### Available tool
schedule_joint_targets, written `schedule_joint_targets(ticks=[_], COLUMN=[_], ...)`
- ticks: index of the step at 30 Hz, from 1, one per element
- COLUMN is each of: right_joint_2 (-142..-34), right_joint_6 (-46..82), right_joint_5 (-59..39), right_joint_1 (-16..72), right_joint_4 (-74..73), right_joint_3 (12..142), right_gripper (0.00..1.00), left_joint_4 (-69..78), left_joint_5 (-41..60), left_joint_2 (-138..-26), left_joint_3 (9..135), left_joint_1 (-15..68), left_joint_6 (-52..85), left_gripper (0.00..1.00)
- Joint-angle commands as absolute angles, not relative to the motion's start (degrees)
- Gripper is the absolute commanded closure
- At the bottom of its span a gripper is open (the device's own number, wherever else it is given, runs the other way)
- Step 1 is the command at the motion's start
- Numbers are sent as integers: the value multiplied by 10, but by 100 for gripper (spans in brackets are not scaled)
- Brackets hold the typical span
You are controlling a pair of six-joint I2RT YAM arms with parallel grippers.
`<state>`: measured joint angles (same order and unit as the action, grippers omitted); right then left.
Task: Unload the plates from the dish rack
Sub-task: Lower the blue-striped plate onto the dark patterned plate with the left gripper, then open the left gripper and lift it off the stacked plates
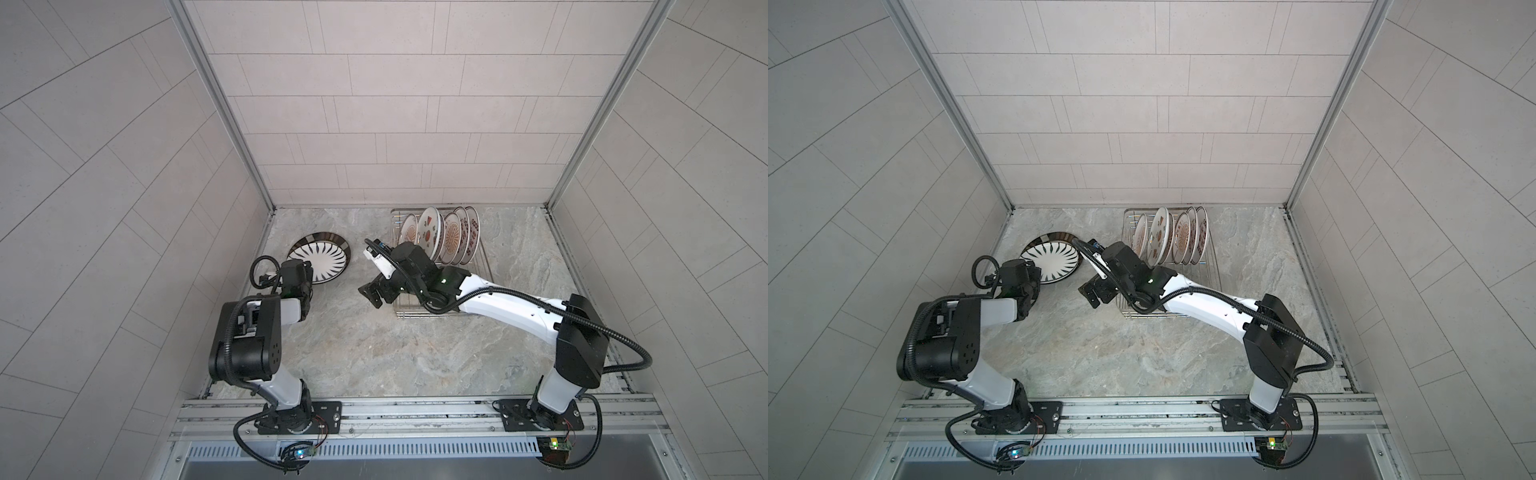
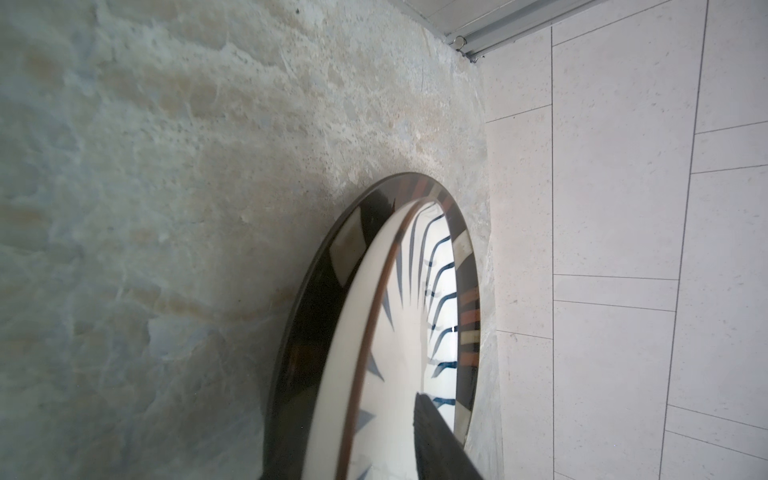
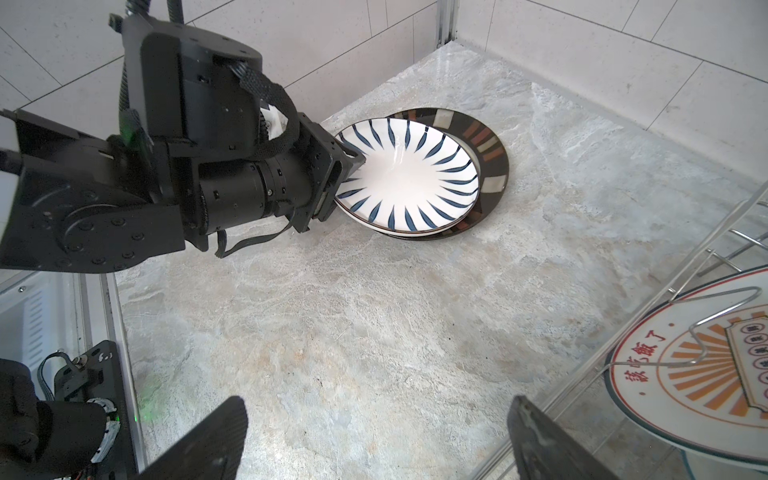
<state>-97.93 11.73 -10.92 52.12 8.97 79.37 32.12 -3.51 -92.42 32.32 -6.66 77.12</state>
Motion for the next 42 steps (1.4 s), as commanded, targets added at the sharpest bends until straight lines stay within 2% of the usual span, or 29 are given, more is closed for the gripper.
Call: schedule_joint_targets(ticks=[1, 11, 25, 37, 40, 42], right_joint_2=[-969, -967, -961, -956, -958, -960], right_joint_6=[122, 121, 121, 118, 116, 116], right_joint_5=[-105, -101, -99, -105, -103, -105], right_joint_1=[526, 526, 526, 527, 526, 526], right_joint_4=[85, 81, 77, 70, 72, 74], right_joint_3=[786, 778, 767, 759, 763, 766], right_gripper=[0, 0, 0, 0, 0, 0], left_joint_4=[316, 280, 233, 229, 231, 239], left_joint_5=[-37, -55, -80, -99, -95, -93], left_joint_2=[-928, -913, -897, -895, -903, -911], left_joint_3=[346, 359, 374, 368, 375, 377], left_joint_1=[-71, -71, -72, -71, -71, -71], left_joint_6=[778, 765, 755, 752, 749, 749], left_gripper=[54, 46, 46, 40, 41, 47])
